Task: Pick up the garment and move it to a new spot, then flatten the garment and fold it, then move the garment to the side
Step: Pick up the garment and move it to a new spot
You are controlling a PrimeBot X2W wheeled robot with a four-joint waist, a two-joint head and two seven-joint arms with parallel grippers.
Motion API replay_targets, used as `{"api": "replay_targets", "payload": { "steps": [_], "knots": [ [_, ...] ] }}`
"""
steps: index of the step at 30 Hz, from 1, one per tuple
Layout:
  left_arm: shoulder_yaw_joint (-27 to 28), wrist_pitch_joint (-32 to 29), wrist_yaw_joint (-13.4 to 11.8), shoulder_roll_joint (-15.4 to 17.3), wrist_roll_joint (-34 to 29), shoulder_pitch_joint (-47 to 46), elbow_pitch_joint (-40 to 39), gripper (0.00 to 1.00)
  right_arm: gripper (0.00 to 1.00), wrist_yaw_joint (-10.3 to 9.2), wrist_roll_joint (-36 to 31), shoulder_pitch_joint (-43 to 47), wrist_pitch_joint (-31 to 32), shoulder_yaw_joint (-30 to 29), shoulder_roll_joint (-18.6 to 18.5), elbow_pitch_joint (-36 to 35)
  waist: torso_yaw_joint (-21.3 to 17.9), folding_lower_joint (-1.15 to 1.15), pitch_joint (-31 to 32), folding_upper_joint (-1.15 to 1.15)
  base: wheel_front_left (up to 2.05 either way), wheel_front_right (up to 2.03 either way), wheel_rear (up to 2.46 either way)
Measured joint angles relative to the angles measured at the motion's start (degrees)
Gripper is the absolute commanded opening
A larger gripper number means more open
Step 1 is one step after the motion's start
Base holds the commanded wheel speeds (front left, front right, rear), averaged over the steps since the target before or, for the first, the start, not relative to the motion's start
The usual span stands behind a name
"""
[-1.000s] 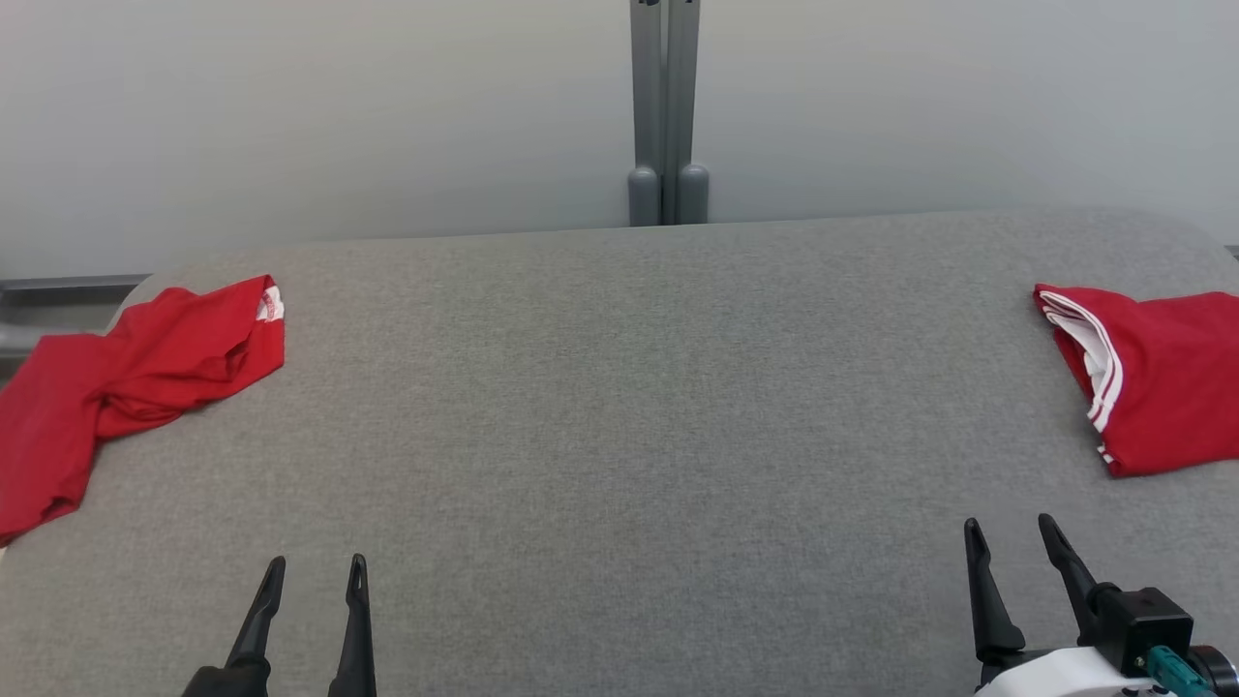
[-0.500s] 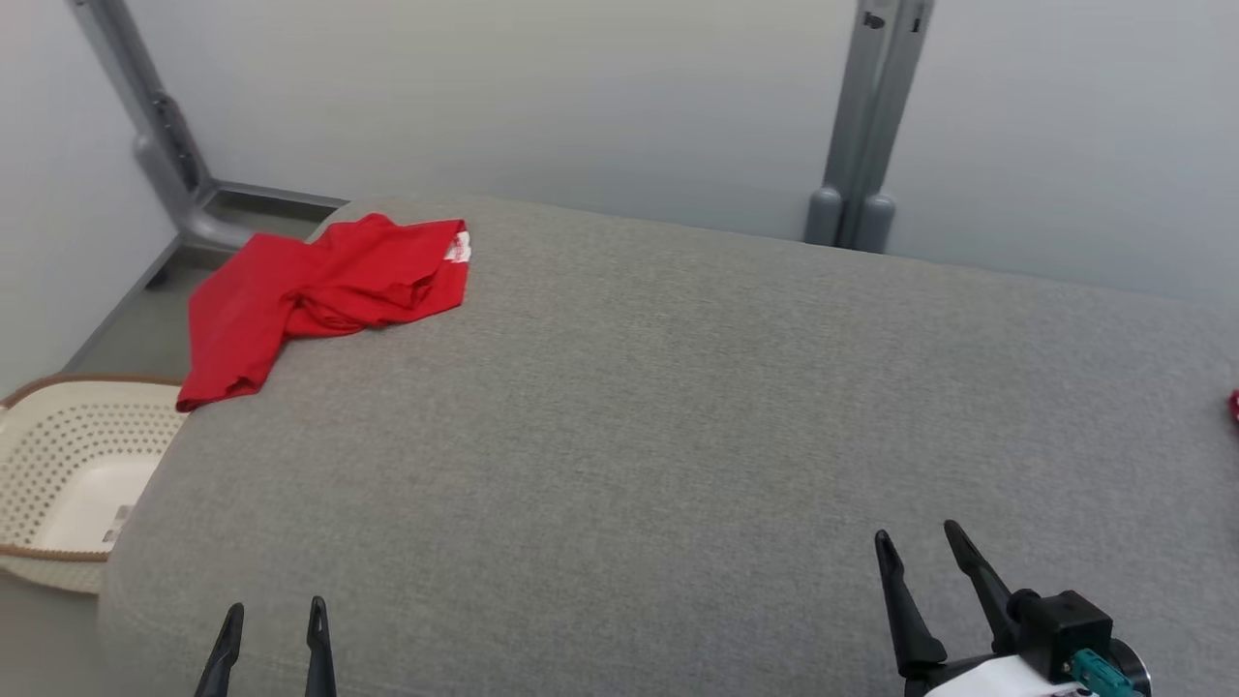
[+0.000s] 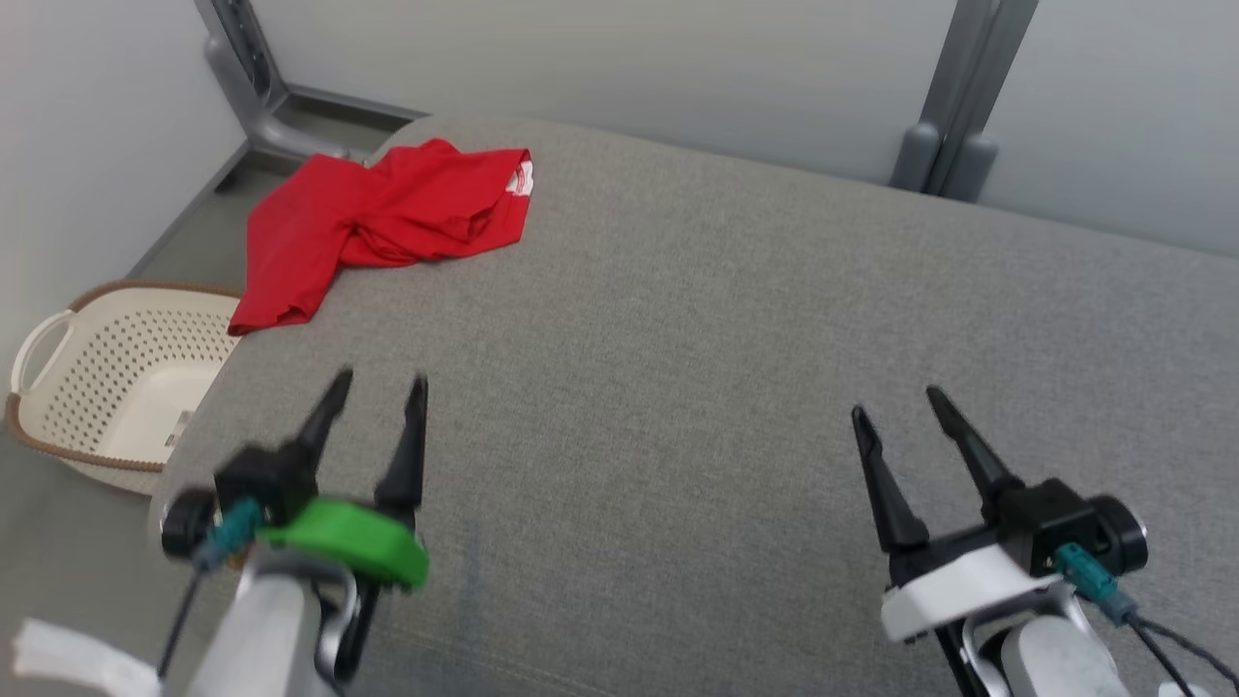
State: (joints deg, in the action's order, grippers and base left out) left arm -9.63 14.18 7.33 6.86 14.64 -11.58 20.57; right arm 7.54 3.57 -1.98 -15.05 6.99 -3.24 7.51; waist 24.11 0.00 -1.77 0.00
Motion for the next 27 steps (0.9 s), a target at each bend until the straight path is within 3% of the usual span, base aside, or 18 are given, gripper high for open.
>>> {"api": "replay_targets", "payload": {
  "steps": [8, 12, 21, 27],
  "knots": [
    [-10.9, -2.5, 0.1, 8.6, 16.0, -28.7, 13.5, 1.00, 1.00, 0.00, -3.8, -8.9, 0.0, -1.5, -1.5, -3.1, 0.4, 0.00, -11.1, 0.00, 0.00, 0.00, 0.00],
    [-12.0, -3.6, 0.1, 10.3, 24.7, -36.8, 20.7, 1.00, 1.00, 0.00, -4.4, -9.9, 0.0, -2.2, -1.6, -5.0, -1.0, 0.01, -17.6, 0.00, 0.00, 0.00, 0.00],
    [-12.2, -3.4, 0.1, 13.9, 34.5, -46.4, 33.1, 1.00, 1.00, 0.00, -4.8, -9.7, 0.0, -2.1, -2.7, -8.0, -8.4, 0.02, -29.9, 0.00, 0.00, 0.00, 0.00],
    [-13.1, -2.9, 0.1, 16.1, 35.6, -50.0, 39.7, 1.00, 1.00, 0.01, -4.9, -9.0, -0.2, -1.2, -2.7, -10.8, -13.4, 0.01, -34.2, 0.00, 0.00, 0.00, 0.00]
  ]
}}
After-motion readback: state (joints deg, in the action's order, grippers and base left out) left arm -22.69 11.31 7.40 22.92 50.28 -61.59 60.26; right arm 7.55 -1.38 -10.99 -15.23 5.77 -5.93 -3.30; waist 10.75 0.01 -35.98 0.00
